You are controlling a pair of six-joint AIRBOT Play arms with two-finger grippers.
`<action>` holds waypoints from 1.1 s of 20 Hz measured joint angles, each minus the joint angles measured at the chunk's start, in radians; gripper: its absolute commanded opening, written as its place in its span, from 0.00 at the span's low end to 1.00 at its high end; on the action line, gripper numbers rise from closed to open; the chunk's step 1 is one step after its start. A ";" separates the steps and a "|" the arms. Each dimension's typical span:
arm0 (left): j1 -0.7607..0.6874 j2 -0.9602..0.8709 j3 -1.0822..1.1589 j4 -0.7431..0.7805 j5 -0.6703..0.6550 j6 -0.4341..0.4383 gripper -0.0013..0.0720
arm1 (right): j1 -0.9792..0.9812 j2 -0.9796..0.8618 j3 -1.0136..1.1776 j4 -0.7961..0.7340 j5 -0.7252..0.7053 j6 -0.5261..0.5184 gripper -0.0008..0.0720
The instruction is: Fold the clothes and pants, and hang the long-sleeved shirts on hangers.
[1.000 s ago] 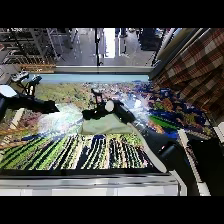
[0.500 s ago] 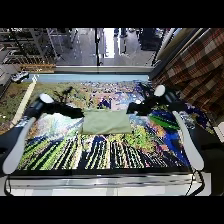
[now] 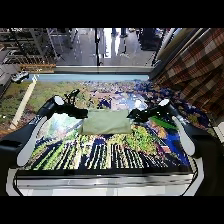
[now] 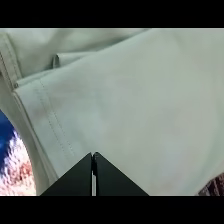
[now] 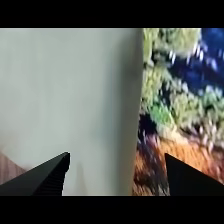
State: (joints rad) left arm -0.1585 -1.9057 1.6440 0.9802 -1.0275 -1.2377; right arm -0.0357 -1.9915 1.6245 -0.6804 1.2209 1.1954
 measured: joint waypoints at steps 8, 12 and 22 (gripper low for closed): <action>-0.002 -0.018 0.028 0.015 -0.116 -0.039 0.03 | 0.084 -0.141 0.198 0.063 0.149 0.018 0.04; -0.002 0.082 0.031 0.015 -0.246 -0.043 0.03 | 0.080 -0.058 0.260 0.056 0.186 0.094 0.04; 0.007 0.519 0.027 0.015 -0.634 0.011 0.03 | -0.386 0.441 0.269 -0.201 0.274 0.418 0.04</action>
State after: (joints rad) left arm -0.1513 -1.3865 1.6714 0.9955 -1.6611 -1.2266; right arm -0.4221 -1.5509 1.8931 -0.8810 1.4944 1.6135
